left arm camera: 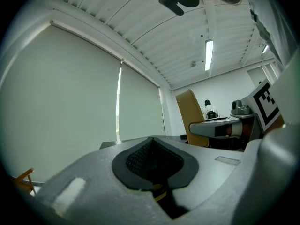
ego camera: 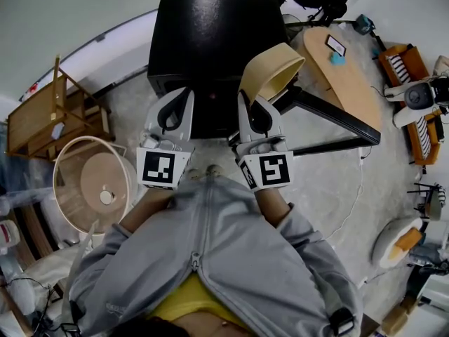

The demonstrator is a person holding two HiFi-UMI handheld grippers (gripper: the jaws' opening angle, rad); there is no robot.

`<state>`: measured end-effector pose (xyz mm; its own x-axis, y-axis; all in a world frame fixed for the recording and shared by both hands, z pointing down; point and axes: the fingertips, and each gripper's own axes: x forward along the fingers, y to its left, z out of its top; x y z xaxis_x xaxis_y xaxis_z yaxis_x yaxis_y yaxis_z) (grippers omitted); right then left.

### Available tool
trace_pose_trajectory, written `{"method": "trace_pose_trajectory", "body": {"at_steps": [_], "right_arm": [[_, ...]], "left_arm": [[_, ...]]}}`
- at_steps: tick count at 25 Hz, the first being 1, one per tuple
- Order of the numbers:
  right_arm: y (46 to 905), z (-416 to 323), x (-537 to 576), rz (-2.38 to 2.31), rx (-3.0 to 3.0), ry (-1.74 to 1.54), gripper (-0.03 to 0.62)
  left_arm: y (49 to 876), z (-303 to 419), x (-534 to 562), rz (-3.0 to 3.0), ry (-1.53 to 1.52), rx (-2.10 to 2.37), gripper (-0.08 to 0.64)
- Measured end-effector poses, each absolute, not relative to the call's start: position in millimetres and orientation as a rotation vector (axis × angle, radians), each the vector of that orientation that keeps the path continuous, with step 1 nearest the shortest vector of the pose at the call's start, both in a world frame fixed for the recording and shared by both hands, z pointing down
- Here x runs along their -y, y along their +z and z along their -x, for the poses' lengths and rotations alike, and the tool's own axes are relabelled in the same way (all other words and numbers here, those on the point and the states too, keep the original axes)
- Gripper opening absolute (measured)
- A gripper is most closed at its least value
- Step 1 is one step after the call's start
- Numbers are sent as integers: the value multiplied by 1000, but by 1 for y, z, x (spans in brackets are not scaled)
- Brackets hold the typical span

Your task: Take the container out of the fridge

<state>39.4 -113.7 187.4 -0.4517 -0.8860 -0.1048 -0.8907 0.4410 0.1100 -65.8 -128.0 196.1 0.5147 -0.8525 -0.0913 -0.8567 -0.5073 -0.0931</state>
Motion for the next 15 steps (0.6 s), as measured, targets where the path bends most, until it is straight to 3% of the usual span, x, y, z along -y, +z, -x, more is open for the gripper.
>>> {"method": "trace_pose_trajectory", "body": {"at_steps": [15], "right_arm": [[195,-36,100,1661,-2638,211,2]], "left_arm": [[203,70,120,2644,55,-1451,5]]}}
